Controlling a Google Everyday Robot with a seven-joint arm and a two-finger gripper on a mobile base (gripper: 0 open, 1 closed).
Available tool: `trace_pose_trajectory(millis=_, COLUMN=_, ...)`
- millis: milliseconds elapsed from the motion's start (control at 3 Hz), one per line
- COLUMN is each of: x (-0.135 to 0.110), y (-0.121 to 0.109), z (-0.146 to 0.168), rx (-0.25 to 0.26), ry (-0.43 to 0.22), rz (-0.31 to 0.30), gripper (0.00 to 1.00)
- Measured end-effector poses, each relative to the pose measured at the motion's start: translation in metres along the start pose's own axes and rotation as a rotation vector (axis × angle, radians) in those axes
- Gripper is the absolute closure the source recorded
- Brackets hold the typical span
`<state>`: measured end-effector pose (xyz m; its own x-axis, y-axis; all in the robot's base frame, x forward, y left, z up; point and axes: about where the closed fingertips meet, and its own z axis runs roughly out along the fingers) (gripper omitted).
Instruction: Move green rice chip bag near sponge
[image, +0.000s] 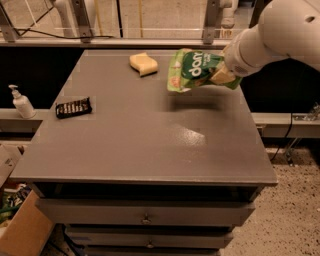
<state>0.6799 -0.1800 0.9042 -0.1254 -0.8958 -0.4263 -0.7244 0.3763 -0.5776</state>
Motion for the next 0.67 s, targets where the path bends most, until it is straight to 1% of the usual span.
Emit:
trace_pose_trajectory(millis=333, x=-0.001, y=-0.03, z=0.056, rx=0.02, ry=0.003, rz=0.031, gripper=1.0)
trace_pose_trajectory(millis=667, x=-0.011, y=-0.05, z=0.086, rx=0.028, ry=0.002, rz=0.052, gripper=1.0)
